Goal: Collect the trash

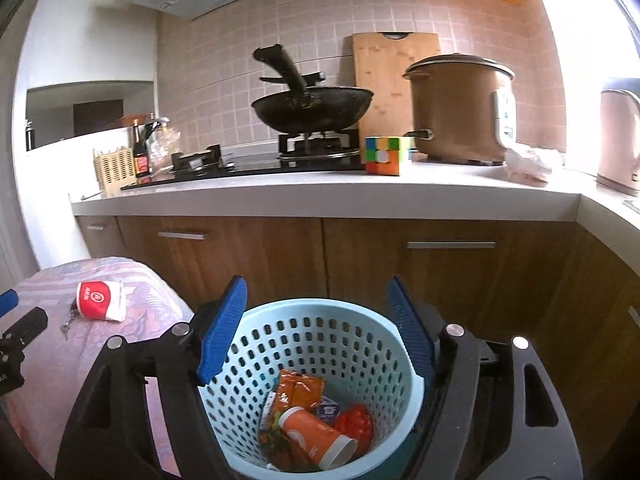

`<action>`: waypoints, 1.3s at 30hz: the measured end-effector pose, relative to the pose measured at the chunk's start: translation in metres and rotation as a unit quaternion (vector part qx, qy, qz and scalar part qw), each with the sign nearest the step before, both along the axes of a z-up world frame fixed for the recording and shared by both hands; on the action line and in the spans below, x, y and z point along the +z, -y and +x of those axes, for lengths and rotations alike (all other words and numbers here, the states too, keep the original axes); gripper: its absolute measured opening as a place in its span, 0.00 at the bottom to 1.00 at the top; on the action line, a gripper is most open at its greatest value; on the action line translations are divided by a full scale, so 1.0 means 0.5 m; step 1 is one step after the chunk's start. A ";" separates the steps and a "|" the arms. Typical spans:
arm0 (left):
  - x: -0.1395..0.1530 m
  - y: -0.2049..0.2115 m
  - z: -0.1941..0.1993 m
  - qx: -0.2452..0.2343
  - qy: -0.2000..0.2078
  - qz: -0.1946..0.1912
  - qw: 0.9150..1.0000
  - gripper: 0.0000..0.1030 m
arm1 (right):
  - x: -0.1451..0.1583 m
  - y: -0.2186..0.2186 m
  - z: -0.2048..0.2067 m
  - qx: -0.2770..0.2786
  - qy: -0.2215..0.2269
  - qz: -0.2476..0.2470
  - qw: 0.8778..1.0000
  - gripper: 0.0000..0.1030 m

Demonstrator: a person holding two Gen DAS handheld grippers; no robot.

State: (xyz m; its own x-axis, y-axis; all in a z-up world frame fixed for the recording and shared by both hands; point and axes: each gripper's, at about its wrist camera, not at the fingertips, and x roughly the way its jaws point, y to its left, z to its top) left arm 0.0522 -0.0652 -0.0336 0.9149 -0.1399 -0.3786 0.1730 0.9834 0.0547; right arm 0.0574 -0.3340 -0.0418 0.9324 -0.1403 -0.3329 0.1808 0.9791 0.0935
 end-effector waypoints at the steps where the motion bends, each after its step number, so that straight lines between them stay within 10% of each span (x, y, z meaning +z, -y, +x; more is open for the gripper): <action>1: -0.002 -0.001 0.001 0.002 0.000 0.000 1.000 0.91 | -0.001 0.004 -0.002 -0.005 0.000 -0.002 1.000 0.68; 39: 0.099 0.110 -0.090 -0.118 0.037 -0.012 0.992 0.91 | 0.062 -0.009 -0.094 -0.046 0.014 -0.037 0.998 0.77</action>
